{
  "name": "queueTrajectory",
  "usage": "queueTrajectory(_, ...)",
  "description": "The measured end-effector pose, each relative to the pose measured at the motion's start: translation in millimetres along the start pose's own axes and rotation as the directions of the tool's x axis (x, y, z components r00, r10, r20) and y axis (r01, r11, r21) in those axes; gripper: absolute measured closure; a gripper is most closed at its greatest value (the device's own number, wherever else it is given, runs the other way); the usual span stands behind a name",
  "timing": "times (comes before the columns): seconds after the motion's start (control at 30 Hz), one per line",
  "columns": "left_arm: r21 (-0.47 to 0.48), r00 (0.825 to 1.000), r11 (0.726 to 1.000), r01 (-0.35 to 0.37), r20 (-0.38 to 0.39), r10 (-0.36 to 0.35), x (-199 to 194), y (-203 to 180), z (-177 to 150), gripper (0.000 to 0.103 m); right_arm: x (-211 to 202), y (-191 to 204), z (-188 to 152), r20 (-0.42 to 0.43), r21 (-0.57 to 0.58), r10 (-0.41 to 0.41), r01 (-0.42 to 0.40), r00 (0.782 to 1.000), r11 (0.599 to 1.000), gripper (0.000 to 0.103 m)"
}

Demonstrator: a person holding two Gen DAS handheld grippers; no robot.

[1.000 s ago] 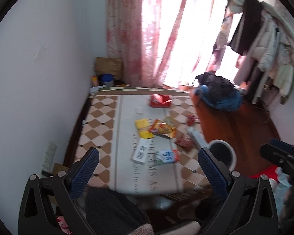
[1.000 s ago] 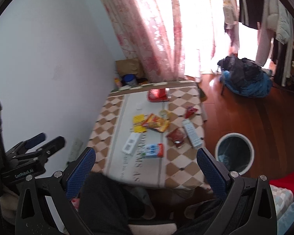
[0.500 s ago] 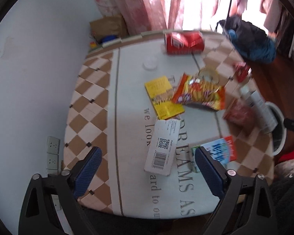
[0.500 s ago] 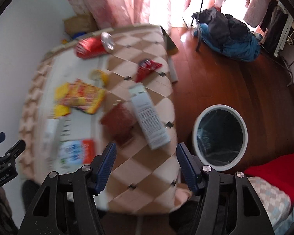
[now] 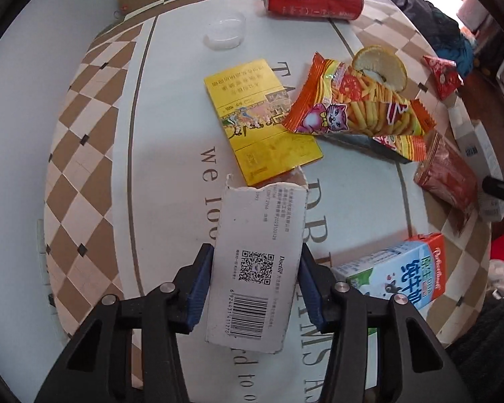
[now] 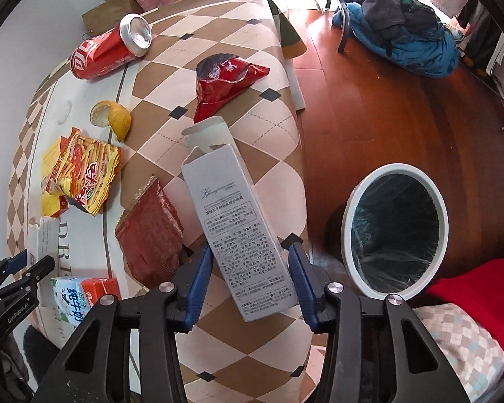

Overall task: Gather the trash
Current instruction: 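Grasp white box with left tool while right tool grasps another white box, then carry both white boxes over the bin and open both tools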

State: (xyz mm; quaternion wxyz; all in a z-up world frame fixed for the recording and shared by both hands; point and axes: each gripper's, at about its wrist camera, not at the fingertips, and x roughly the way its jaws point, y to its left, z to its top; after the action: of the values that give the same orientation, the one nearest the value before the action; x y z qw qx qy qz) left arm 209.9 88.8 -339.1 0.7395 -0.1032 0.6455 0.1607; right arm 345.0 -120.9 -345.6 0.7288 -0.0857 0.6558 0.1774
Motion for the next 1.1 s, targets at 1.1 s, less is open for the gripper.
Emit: queueTrajectory(1.1,-0.063,1.000,0.998,0.007,0.004,-0.007,18.3,-3.4,-50.0,0.059,7.0,49.4,-87.7,-0.057,-0.100,-0.130,0.124,0.990,0.987,0.066)
